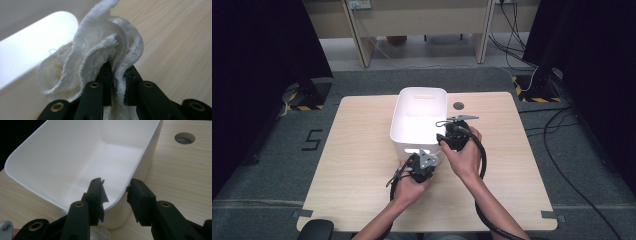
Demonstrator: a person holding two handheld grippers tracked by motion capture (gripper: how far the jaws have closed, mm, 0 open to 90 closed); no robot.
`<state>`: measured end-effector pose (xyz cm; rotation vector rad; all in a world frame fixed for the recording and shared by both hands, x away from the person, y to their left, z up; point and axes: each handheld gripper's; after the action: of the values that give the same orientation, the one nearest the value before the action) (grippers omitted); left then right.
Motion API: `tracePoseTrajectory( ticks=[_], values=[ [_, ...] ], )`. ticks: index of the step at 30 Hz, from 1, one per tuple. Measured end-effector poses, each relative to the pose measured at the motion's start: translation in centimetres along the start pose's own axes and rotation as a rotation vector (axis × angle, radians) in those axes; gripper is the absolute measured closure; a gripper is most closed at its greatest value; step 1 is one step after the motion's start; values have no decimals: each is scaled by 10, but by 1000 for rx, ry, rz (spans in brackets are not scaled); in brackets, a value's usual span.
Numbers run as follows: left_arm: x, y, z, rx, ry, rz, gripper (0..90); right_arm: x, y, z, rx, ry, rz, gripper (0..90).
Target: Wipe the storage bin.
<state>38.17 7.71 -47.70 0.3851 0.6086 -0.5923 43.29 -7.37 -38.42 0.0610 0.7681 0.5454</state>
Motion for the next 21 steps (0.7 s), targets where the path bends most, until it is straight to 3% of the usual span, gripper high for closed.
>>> tracePoseTrajectory(
  ticks=[8,13,21],
  values=[
    [4,-5,1,-11,-2,1,793,0,0,0,5,-2,0,632],
    [8,-11,6,2,3,-5,793,0,0,0,10,-1,3,631],
    [6,-11,8,-1,-1,-3,794,0,0,0,8,2,4,631]
  ],
)
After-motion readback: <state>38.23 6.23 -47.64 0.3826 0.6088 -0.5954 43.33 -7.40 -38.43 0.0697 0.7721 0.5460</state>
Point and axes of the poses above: each handheld gripper's, and its own axes: x roughly forward along the jaws, z roughly out of its top, y roughly to its left, and after that the axes turned 5 degrees about z, right-handed
